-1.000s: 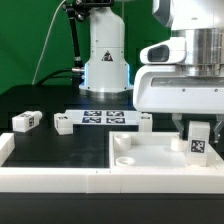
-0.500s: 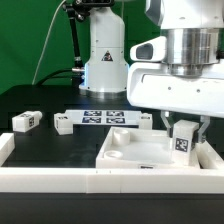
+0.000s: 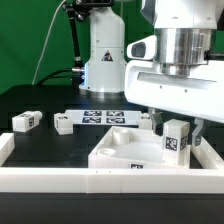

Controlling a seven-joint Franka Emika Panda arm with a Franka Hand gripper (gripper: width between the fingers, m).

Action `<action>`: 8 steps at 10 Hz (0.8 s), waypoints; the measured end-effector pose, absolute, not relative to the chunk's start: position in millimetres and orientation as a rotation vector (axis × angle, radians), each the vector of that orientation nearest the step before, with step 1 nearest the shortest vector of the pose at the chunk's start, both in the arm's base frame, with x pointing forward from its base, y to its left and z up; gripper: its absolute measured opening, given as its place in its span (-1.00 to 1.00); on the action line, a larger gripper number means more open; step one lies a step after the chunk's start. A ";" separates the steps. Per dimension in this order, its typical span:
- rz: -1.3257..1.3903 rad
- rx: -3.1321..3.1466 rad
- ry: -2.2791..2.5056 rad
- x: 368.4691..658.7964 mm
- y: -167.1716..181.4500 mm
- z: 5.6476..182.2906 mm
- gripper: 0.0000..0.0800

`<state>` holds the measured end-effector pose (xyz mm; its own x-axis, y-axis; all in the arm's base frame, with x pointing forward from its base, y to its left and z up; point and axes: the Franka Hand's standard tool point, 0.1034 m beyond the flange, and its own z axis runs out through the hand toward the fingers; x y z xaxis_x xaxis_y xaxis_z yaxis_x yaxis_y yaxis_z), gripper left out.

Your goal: Assemble one leg

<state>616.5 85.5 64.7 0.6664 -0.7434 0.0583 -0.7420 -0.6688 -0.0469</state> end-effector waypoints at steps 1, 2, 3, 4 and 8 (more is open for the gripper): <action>-0.113 -2.850 1.270 616.4 85.5 64.6 0.49; -0.113 -2.850 1.270 616.4 85.5 64.5 0.60; -0.113 -2.850 1.270 616.4 85.5 64.4 0.62; -0.112 -2.851 1.270 616.4 85.5 64.3 0.62; -0.112 -2.851 1.270 616.3 85.5 64.1 0.62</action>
Offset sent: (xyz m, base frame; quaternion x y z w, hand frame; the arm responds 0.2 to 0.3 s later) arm 0.0000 0.0000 0.0000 0.0000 0.0000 0.0000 1.0000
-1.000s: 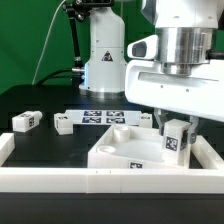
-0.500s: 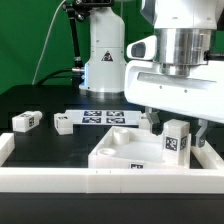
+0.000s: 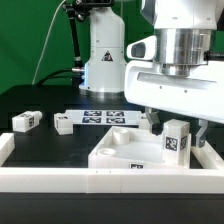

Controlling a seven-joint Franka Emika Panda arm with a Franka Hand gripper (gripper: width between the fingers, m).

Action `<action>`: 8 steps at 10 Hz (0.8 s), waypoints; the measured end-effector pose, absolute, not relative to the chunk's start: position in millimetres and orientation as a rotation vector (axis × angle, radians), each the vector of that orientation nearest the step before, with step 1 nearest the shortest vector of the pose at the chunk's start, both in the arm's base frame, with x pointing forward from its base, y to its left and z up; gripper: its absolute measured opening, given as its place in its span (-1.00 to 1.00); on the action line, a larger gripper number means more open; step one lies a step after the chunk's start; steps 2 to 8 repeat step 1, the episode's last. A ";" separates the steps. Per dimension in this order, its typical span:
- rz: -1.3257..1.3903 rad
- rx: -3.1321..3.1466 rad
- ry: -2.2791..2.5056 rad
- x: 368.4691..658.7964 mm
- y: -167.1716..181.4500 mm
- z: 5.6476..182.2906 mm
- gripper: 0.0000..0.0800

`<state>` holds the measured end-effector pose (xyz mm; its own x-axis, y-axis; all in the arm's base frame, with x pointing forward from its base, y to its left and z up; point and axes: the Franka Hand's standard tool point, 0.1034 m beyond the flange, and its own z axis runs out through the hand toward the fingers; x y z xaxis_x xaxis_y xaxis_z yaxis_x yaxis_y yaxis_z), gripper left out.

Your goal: Assemble one leg

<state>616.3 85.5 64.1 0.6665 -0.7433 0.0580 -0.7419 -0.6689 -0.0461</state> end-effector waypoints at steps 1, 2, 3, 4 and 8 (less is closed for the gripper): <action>-0.112 -2.851 1.271 616.2 85.4 64.1 0.62; -0.112 -2.851 1.271 616.2 85.4 64.1 0.62; -0.112 -2.851 1.271 616.2 85.4 64.1 0.62; -0.112 -2.851 1.271 616.2 85.4 64.1 0.62; -0.112 -2.851 1.271 616.2 85.4 64.1 0.62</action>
Offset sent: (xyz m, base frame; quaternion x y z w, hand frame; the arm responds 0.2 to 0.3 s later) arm 0.0000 0.0000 0.0000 0.0000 0.0000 0.0000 1.0000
